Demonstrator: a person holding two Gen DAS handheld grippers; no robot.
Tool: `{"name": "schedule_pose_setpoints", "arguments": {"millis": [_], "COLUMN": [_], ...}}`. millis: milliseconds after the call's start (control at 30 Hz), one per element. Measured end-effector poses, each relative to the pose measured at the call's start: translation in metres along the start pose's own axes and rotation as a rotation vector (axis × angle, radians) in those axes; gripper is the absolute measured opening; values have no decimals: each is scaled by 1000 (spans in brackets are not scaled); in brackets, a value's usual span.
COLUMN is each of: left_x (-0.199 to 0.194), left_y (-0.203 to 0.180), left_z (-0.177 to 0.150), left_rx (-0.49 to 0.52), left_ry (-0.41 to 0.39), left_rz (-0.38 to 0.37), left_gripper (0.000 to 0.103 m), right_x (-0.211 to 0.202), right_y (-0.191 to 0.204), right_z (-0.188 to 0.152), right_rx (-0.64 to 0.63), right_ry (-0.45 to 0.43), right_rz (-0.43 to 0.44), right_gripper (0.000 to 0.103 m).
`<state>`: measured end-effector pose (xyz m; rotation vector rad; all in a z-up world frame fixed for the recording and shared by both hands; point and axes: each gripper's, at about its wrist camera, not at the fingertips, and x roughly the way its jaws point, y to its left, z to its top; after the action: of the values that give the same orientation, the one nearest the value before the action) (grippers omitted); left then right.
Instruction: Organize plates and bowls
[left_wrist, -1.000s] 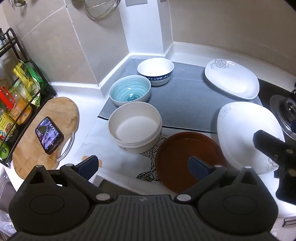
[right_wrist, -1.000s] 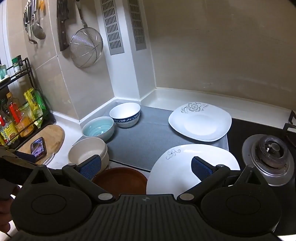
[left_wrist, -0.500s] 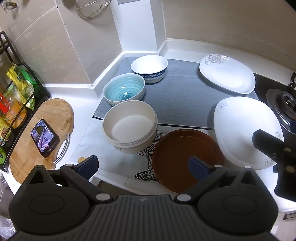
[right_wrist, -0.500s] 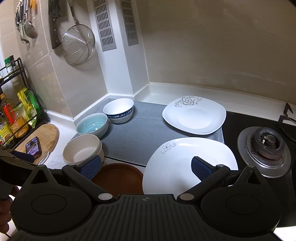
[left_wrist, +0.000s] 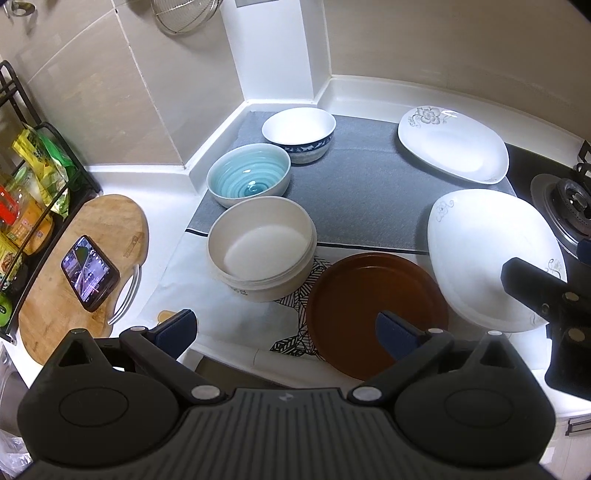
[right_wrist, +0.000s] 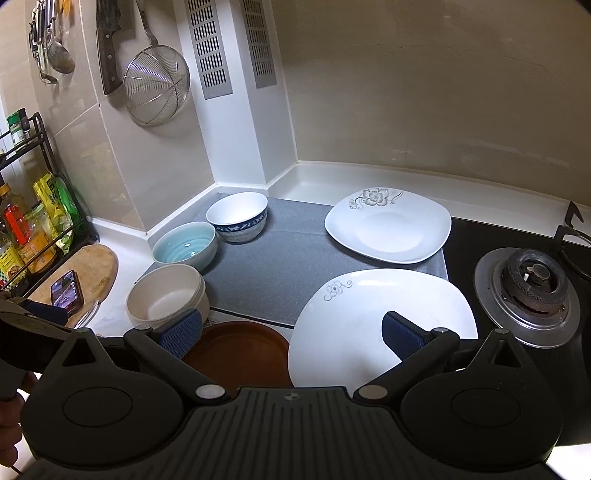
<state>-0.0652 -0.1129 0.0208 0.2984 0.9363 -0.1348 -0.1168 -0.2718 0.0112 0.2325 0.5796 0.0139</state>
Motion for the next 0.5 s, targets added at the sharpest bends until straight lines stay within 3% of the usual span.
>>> {"name": "schedule_pose_setpoints", "arguments": {"millis": [500], "left_x": [-5], "left_y": [-5], "left_z": [-14], "left_rx": [-4], "left_ry": [-9], "left_rz": [8], "left_gripper": [103], "right_x": [-3], "right_y": [-1], "right_z": [-7], "right_rx": [0], "right_ry": [-7], "right_rz": [7], "right_gripper": [103]}}
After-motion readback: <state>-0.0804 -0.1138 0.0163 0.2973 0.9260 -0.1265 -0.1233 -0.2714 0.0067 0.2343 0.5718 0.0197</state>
